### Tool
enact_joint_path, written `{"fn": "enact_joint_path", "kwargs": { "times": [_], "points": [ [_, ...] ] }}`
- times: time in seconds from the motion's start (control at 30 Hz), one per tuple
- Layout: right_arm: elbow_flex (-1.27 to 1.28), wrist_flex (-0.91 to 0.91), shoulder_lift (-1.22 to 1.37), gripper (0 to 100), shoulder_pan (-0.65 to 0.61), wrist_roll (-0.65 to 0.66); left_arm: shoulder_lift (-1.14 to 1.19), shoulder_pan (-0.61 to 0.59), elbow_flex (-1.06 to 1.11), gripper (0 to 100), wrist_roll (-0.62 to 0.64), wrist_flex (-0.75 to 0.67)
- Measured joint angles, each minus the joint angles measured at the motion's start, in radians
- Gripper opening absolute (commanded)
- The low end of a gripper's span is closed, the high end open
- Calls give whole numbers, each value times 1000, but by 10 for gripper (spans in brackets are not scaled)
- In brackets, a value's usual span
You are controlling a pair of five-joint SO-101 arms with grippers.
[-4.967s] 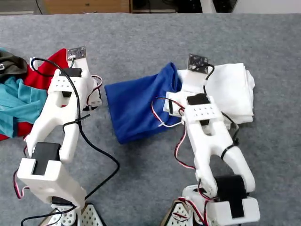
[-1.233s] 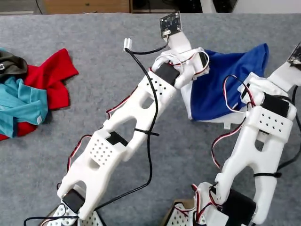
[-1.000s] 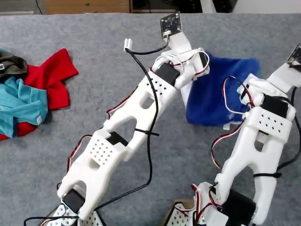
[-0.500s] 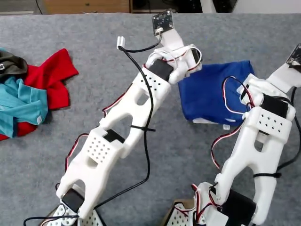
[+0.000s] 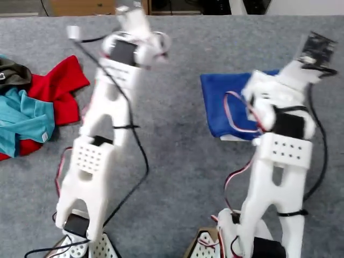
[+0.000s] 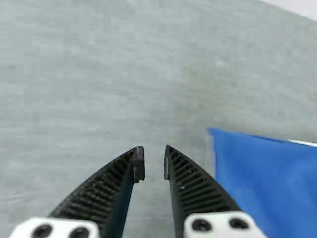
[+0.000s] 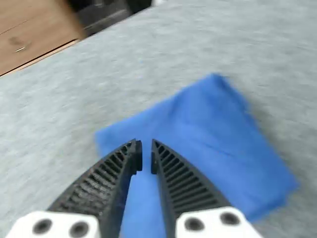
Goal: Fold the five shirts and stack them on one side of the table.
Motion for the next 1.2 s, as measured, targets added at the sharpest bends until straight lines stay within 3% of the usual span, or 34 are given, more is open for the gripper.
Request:
{"fn": "enact_joint_path", "kwargs": {
  "times": [0.17, 0.37, 0.47, 0.6, 0.73, 0.83, 0.9, 1.07, 1.2],
  "points": [
    [0, 0, 0, 33, -135, 0, 0, -224, -40, 81, -126, 120],
    [0, 0, 0, 33, -253, 0, -2, -631, -12, 88, -261, 124],
    [0, 0, 2, 33, -295, 0, 0, -818, 54, 137, -351, 124],
    [0, 0, 66, 33, -328, 0, 0, -956, 195, 169, -456, 124],
    [0, 0, 161, 9, -336, 0, 0, -1002, 397, 154, -535, 124],
    [0, 0, 215, 2, -339, 0, 0, -996, 516, 32, -555, 124],
    [0, 0, 230, 2, -338, 0, 0, -985, 543, 31, -554, 124],
    [0, 8, 230, 2, -338, 0, -20, -948, 535, 18, -446, 124],
    [0, 44, 230, 2, -338, 0, -175, -939, 537, 18, -396, 124]
  ]
}}
